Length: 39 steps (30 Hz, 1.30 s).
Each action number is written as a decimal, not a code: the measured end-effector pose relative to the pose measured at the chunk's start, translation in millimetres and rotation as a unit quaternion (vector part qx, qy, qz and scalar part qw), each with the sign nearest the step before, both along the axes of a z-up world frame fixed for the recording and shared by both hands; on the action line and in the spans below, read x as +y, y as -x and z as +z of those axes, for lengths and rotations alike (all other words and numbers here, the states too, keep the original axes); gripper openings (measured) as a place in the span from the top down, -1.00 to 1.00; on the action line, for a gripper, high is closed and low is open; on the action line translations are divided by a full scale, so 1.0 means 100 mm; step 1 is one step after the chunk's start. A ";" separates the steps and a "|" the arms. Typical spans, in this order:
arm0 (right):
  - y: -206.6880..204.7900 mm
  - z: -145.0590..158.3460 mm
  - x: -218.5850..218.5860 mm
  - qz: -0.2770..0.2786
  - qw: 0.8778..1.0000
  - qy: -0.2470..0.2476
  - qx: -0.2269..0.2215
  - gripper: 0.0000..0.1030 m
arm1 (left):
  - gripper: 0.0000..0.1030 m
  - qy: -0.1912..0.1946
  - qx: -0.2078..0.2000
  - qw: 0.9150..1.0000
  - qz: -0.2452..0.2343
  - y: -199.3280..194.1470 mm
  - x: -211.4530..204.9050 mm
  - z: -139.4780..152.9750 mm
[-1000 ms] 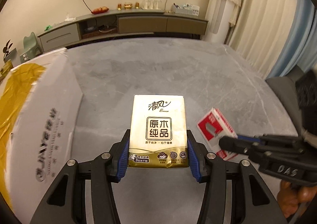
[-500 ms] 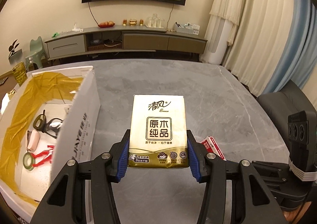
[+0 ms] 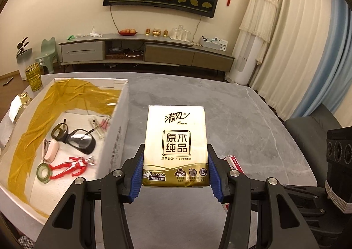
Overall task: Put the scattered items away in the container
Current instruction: 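Lift the tissue pack and staple box and carry them over the white box, then open the left tool to drop the tissue pack while the right tool releases the staple box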
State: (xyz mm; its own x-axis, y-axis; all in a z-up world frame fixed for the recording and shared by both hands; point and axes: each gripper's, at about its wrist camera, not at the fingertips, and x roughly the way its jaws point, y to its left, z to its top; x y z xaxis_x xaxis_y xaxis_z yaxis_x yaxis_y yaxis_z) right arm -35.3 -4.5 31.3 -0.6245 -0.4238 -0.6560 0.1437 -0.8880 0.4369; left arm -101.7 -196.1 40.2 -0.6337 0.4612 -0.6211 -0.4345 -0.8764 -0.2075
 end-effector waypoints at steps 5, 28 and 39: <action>0.04 0.11 -0.16 0.013 1.000 -0.004 0.008 0.72 | -0.01 -0.012 -0.001 1.000 0.009 0.01 -0.19 0.02; 0.44 0.75 -0.97 0.091 0.993 -0.028 0.064 0.72 | -0.01 -0.077 -0.011 0.990 0.119 0.32 -1.76 0.14; 1.05 0.71 -1.35 0.118 0.990 -0.052 0.053 0.72 | -0.01 0.011 -0.004 0.996 0.089 0.39 -1.64 -0.03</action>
